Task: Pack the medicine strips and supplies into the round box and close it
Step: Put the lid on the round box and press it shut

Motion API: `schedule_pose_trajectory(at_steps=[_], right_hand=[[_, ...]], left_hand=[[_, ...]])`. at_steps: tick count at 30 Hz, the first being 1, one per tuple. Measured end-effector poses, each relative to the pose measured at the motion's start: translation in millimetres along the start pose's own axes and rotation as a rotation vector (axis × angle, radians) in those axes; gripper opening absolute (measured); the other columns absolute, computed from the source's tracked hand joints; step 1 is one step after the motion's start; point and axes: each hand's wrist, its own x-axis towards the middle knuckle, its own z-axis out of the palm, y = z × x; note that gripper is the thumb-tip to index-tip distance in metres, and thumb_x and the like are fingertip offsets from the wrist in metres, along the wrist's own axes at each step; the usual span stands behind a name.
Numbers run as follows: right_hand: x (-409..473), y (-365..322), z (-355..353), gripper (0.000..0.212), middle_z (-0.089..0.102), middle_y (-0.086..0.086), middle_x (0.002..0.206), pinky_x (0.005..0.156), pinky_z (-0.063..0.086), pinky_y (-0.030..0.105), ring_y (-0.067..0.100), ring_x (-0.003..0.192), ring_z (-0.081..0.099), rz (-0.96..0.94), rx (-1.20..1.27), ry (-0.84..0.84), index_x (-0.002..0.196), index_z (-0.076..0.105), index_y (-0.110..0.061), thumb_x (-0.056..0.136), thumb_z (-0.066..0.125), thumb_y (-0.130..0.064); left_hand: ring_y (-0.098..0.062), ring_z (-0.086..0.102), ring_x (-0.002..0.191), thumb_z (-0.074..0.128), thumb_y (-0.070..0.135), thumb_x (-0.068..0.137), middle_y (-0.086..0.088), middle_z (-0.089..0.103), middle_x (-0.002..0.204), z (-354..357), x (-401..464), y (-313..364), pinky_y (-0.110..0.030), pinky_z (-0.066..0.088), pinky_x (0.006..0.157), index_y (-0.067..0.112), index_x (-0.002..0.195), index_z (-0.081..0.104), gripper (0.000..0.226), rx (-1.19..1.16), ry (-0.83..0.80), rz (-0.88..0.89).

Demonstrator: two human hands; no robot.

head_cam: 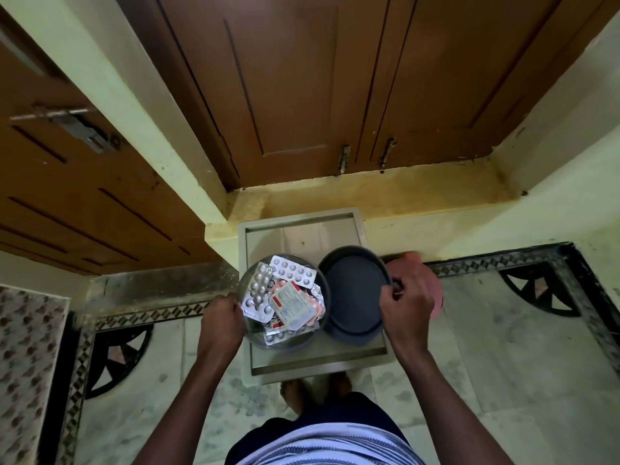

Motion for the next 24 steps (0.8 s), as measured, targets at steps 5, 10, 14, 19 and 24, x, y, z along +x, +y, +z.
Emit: schedule_pose_trajectory(at_steps=[5,10,14,19,24], right_hand=[[5.7,-22.4,-6.2,0.018,0.061,0.019,0.094,0.062,0.043,0.022,0.018,0.073,0.049,-0.298,-0.12,0.198,0.097,0.073,0.004,0.08,0.068,0.008],[3.3,-27.9,-4.6,0.018,0.066,0.02,0.1,0.075,0.057,0.03,0.028,0.086,0.064,-0.453,-0.086,0.189,0.1,0.075,0.003,0.083,0.07,-0.003],[-8.3,-32.7,-2.0,0.019,0.07,0.018,0.102,0.079,0.059,0.029,0.026,0.087,0.067,-0.522,-0.053,0.156,0.101,0.075,0.003,0.085,0.072,-0.006],[-13.8,-33.9,4.4,0.012,0.074,0.02,0.095,0.079,0.063,0.038,0.03,0.09,0.072,-0.648,-0.147,0.204,0.095,0.074,0.009,0.089,0.07,0.001],[-2.2,-32.0,3.6,0.006,0.074,0.021,0.091,0.072,0.062,0.038,0.032,0.09,0.073,-0.779,-0.219,0.258,0.086,0.074,0.01,0.089,0.069,0.008]], left_hand=[[-0.031,0.068,0.071,0.055,0.008,0.096,-0.017,0.072,0.081,21.2,-0.3,11.8,-0.038,0.058,0.063,0.003,0.088,0.073,0.021,-0.008,-0.066,0.039],[-0.024,0.067,0.066,0.055,0.017,0.097,-0.01,0.071,0.076,34.1,-1.7,18.9,-0.04,0.059,0.061,0.008,0.086,0.072,0.023,-0.064,-0.083,0.08],[-0.025,0.069,0.078,0.058,0.025,0.1,-0.009,0.074,0.089,26.6,-6.9,25.3,-0.034,0.055,0.07,0.007,0.098,0.072,0.023,-0.09,-0.041,0.089],[-0.024,0.065,0.101,0.06,0.02,0.1,-0.008,0.065,0.112,13.6,-11.8,44.7,-0.032,0.049,0.084,0.013,0.122,0.068,0.025,-0.155,0.078,0.153],[-0.026,0.077,0.085,0.061,0.024,0.103,-0.008,0.08,0.091,-1.4,-15.4,102.3,-0.039,0.062,0.08,0.008,0.105,0.075,0.021,-0.78,-0.208,0.013]])
